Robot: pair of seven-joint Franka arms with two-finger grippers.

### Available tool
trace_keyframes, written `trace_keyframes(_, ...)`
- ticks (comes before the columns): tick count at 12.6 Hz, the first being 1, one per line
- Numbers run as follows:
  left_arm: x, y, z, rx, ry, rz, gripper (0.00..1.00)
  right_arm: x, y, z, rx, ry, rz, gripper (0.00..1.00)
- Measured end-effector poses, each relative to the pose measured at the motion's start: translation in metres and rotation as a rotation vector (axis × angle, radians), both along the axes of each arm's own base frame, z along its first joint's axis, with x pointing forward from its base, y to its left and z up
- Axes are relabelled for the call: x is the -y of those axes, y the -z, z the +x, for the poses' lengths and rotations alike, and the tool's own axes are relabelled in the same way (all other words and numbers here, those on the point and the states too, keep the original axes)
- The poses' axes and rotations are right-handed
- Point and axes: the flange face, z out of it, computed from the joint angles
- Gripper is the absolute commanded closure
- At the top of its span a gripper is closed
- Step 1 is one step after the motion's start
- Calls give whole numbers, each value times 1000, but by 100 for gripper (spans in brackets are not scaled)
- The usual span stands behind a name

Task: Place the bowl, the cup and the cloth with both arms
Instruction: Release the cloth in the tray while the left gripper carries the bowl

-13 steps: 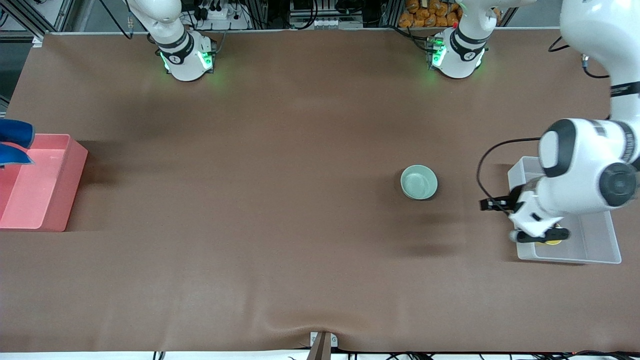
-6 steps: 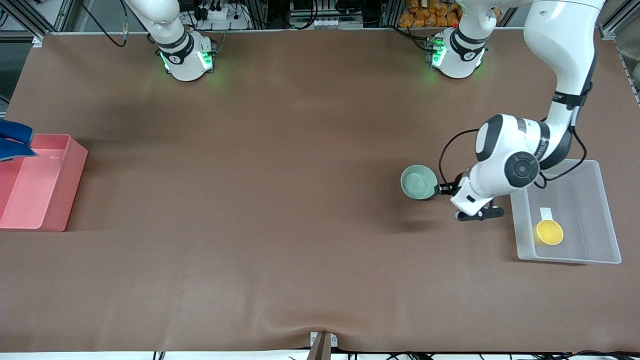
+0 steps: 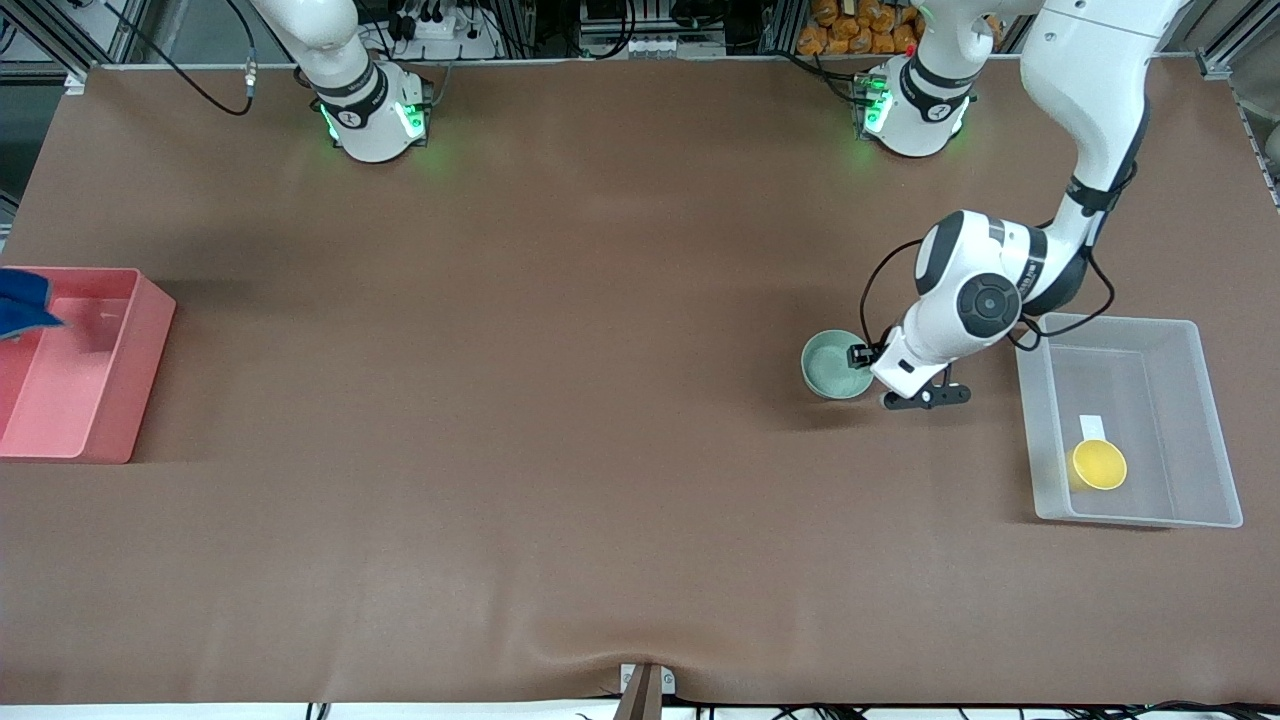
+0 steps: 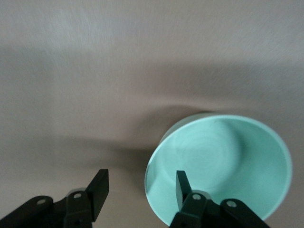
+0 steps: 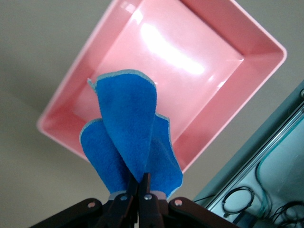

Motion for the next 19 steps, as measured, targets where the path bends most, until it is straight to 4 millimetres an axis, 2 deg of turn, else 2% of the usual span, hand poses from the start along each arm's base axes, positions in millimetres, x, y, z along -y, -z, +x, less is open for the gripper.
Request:
trace_keyframes(1,0,4,-5,-2,-14,2,92,16,16,-3,12,2,2,100)
trace_keyframes(2,2,5,-7,0,-26,4,100,28,31,-5,31,20,14,100)
trace_keyframes(4,5,5,-6,9,-31,2,100,40,44,-2,112,70,50,100)
trace_keyframes(6,5,3,-5,19,-51,1,100,46,37,1,160,91,48,100)
trace_keyframes(9,6,-16,4,57,-70,-3,100,48,27,7,202,106,50,100)
trace_keyframes(11,-1,-40,25,57,-89,7,100,47,28,18,280,118,40,100)
trace_keyframes(13,-28,-83,59,40,-108,23,100,40,38,34,318,102,32,100)
trace_keyframes(14,-51,-107,74,30,-103,26,100,38,43,38,320,99,33,75)
trace_keyframes(15,-81,-130,86,20,-89,25,100,38,46,38,320,99,35,4)
trace_keyframes(16,-116,-151,95,19,-72,19,100,38,46,38,321,103,36,0)
trace_keyframes(17,-151,-165,100,20,-52,12,100,39,45,37,325,117,37,0)
trace_keyframes(19,-226,-180,101,27,-5,1,100,39,43,38,334,160,39,0)
